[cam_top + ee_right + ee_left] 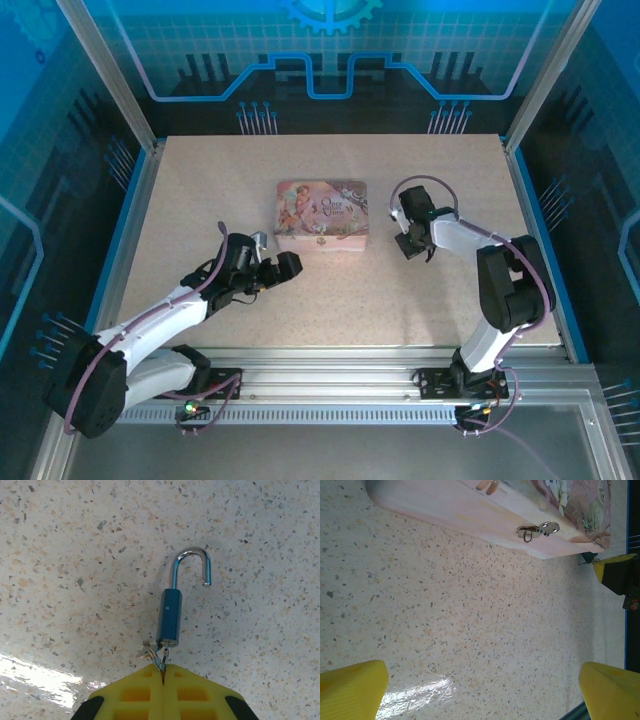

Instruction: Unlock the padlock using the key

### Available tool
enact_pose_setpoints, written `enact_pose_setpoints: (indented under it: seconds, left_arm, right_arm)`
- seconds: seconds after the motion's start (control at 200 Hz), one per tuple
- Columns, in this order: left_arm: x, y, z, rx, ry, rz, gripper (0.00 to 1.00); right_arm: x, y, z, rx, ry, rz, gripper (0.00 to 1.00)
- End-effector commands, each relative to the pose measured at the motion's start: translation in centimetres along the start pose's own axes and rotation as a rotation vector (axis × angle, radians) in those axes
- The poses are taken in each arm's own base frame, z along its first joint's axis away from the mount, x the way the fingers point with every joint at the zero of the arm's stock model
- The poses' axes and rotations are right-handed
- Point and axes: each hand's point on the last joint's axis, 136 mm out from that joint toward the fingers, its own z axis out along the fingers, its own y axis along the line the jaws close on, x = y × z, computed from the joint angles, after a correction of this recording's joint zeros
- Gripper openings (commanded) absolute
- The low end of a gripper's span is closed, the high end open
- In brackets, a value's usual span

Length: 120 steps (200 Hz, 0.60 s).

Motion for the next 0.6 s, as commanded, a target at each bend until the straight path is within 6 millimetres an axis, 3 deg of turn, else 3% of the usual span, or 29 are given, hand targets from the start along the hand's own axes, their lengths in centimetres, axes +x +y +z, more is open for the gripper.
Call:
enact_pose_setpoints:
  seconds: [0.0,0.29,0.595]
  left_arm:
    - [-0.2,0.5,-0.3,-0.018,-0.009,0.007,0.99]
    - [-0.2,0.6,-0.5,-0.020,-0.012,0.003,0.99]
    - [-0.7,0.5,-0.9,-0.032,-0.030,0.010,0.99]
  right_arm:
    - [-0.3,-0.4,-0.1,-0.023,0.004,0.056,0.00]
    - [0.2,-2.7,-0.9,0.030,0.013,0.161,0.27]
    - [-0.8,-3.4,-3.7,0.034,-0.059,0.202,0.31]
